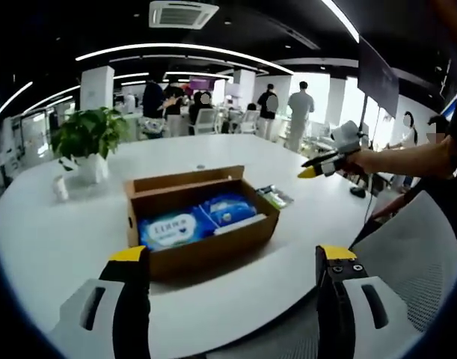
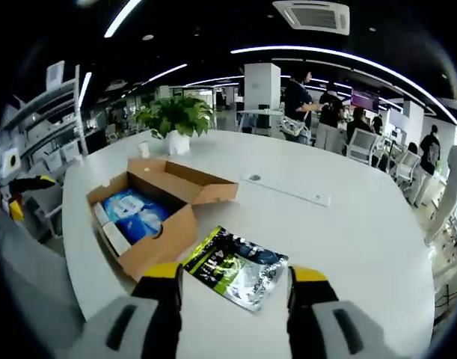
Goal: Operate the shoe box by opening the lid, removing the specified soft item, and placing it in the target area until the item is outside and the box remains undamaged.
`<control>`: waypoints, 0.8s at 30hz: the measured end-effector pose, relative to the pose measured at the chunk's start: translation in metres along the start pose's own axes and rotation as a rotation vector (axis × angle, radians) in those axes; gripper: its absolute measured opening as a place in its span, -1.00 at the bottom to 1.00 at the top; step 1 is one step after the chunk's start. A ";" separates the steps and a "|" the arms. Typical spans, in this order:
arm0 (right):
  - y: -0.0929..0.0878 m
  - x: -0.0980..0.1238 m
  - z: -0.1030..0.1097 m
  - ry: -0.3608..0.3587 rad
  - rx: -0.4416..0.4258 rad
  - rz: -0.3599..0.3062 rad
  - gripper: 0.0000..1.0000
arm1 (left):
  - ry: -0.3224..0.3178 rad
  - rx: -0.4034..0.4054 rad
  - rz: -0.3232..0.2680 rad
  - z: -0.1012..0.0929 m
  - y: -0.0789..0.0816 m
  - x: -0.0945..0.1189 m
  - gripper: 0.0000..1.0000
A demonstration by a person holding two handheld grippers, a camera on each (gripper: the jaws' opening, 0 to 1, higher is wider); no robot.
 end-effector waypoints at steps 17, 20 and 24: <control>0.008 0.032 0.034 0.034 0.009 -0.060 0.41 | -0.031 0.022 -0.002 0.019 0.011 -0.020 0.89; 0.007 0.037 0.038 0.040 0.016 -0.064 0.48 | -0.026 -0.013 0.009 0.025 0.013 -0.024 0.88; 0.006 0.044 0.042 0.045 0.015 -0.071 0.54 | -0.034 -0.028 0.022 0.033 0.017 -0.032 0.86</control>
Point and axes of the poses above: the point that each gripper's makers call its tool centre point, and the gripper's own axes: x roughly backward along the fingers, z roughly to its left, y roughly out of its top, the point moved 7 cm from there along x, roughly backward along the fingers, and after that the axes turned 5 degrees about -x, right-handed, at the moved point
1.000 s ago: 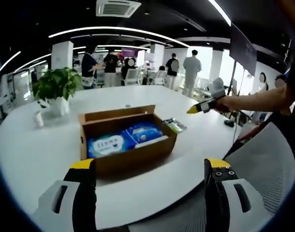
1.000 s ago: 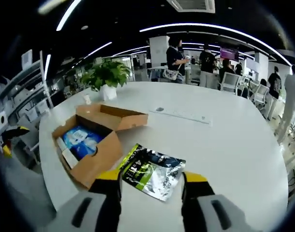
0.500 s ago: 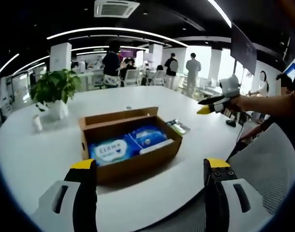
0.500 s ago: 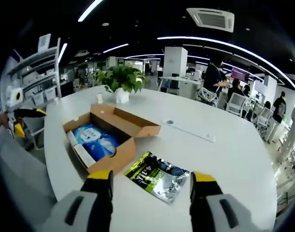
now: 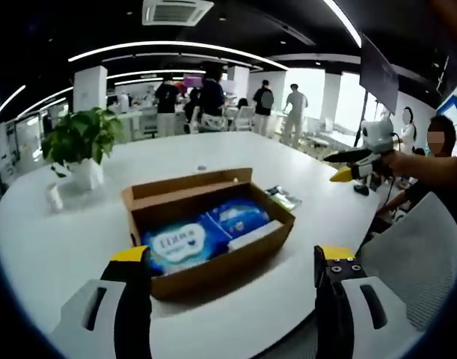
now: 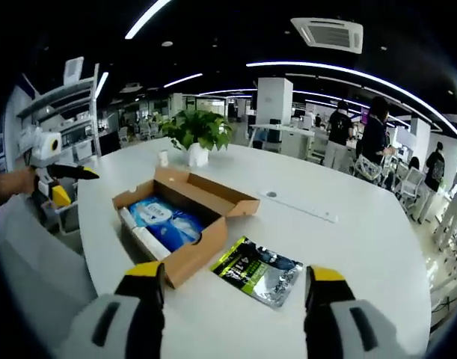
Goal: Operate the shoe box by opening the lid, removing the specified soft item, and placing it in the target area until the item is outside and the box remains undamaged.
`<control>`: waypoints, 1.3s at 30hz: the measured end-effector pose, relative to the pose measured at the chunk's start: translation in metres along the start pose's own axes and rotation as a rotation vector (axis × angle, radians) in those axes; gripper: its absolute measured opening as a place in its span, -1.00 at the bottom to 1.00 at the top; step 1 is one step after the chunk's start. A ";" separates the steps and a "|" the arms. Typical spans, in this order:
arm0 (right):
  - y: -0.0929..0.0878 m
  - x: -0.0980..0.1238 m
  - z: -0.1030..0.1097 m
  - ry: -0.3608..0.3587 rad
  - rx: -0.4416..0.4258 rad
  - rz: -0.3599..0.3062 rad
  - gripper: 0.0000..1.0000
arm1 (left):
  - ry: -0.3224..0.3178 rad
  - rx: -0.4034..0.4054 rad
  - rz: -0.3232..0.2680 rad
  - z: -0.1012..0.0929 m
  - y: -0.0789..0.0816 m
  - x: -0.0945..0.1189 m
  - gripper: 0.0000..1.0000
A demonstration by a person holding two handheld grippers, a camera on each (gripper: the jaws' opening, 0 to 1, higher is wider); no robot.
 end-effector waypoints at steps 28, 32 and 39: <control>-0.002 0.022 0.029 0.057 0.006 -0.012 0.77 | -0.010 -0.029 0.037 0.026 0.014 -0.048 0.76; 0.000 0.021 0.029 0.065 0.013 -0.012 0.76 | 0.023 -0.013 0.046 0.035 0.008 -0.044 0.72; 0.002 0.013 0.032 0.086 0.037 0.006 0.76 | 0.108 0.007 0.076 0.056 -0.006 -0.033 0.60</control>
Point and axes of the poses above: the point that each gripper's makers call its tool centre point, and the gripper's own axes: x roughly backward along the fingers, z roughly to its left, y roughly out of its top, the point moved 7 cm from there along x, roughly backward along the fingers, and after that the axes turned 5 degrees about -x, right-handed, at the moved point
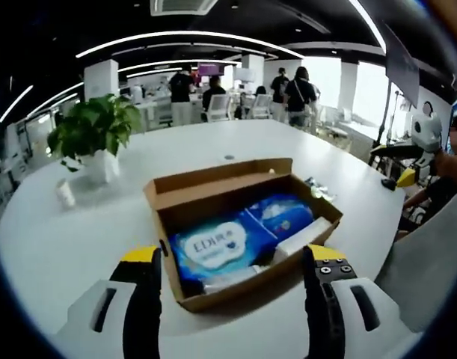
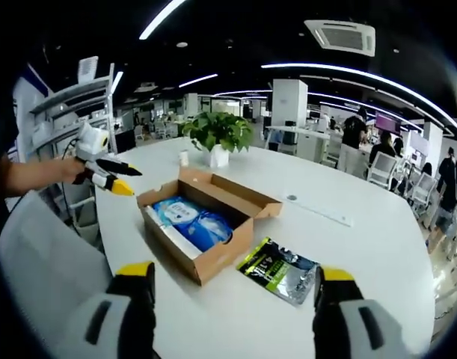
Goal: Operate the shoe box by opening the lid, removing the specified soft item, and placing it in the target area until the item is outside and the box remains undamaged.
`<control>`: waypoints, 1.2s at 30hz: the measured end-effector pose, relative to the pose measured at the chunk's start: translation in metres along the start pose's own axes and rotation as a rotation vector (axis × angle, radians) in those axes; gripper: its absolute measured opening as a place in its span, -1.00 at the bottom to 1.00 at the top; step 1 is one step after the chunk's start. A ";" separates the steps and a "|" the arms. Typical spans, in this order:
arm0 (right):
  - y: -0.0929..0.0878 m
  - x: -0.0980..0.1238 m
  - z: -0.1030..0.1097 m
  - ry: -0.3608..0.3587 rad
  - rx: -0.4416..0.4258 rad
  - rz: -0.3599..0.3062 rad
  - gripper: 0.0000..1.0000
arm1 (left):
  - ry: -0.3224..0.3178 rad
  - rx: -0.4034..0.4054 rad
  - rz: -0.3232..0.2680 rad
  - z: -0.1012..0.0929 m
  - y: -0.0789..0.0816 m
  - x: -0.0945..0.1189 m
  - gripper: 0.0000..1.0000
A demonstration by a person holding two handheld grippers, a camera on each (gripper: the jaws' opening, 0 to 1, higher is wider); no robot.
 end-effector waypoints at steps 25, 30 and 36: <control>0.013 -0.024 0.009 0.067 0.061 0.025 0.73 | 0.133 0.141 0.091 0.038 -0.043 -0.001 0.12; 0.012 -0.027 0.011 0.073 0.065 0.029 0.72 | 0.163 0.210 0.099 0.044 -0.053 -0.004 -0.09; 0.012 -0.033 0.015 0.090 0.079 0.037 0.70 | 0.167 0.260 0.104 0.044 -0.061 -0.008 -0.24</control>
Point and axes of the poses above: the point that each gripper's makers call its tool centre point, and the gripper's own axes: x roughly backward along the fingers, z roughly to its left, y roughly out of its top, the point moved 7 cm from there along x, roughly backward along the fingers, and after that the axes turned 5 degrees about -x, right-handed, at the moved point
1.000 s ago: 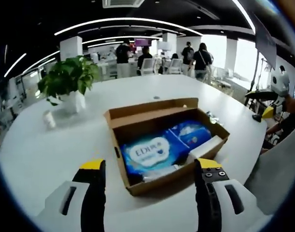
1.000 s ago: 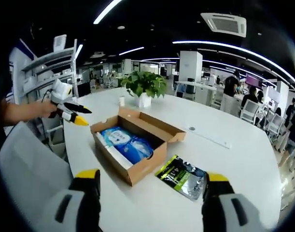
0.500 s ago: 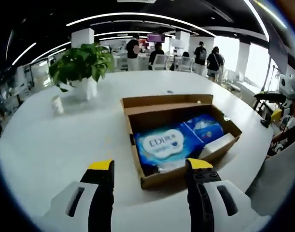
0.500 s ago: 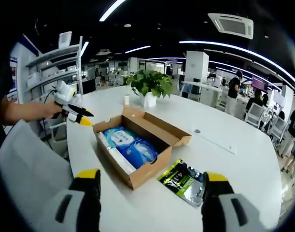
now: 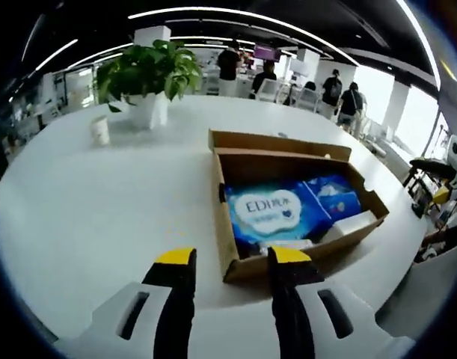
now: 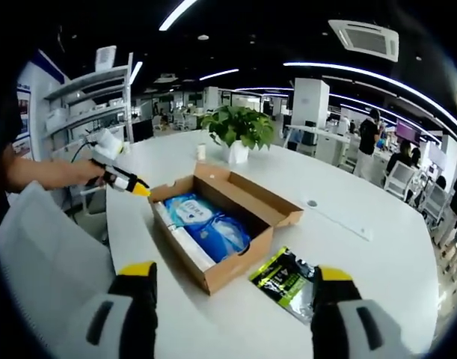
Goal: Operate the shoe box by opening the lid, removing the specified soft item, and placing it in the target area until the item is outside and the box remains undamaged.
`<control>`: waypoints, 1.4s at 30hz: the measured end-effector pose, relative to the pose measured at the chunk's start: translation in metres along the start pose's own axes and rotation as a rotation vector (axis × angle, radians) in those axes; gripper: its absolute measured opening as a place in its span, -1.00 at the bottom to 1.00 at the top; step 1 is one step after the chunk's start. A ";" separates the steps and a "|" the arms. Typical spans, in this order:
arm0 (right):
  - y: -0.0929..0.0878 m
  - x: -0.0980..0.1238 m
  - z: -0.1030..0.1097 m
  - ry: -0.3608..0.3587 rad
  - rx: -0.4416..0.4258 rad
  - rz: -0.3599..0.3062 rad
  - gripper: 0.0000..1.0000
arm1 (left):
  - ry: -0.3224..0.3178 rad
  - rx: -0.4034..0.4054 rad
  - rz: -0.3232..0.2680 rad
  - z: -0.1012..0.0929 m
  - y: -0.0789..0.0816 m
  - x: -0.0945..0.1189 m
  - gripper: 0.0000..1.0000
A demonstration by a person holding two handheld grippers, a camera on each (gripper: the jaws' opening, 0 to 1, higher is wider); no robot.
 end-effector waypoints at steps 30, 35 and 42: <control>0.023 -0.074 0.007 0.131 0.174 0.091 0.30 | 0.015 0.227 0.009 0.002 0.004 -0.017 -0.90; 0.025 -0.089 0.008 0.146 0.227 0.115 0.19 | 0.038 0.225 0.021 0.000 0.005 -0.018 -0.91; 0.027 -0.113 0.011 0.173 0.314 0.141 0.06 | 0.062 0.211 0.022 0.000 0.004 -0.018 -0.93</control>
Point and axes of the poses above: the point that each gripper's makers call its tool centre point, and the gripper's own axes: x roughly backward along the fingers, z roughly to its left, y roughly out of its top, the point moved 7 cm from there along x, roughly backward along the fingers, and after that the axes turned 5 degrees about -x, right-handed, at the moved point
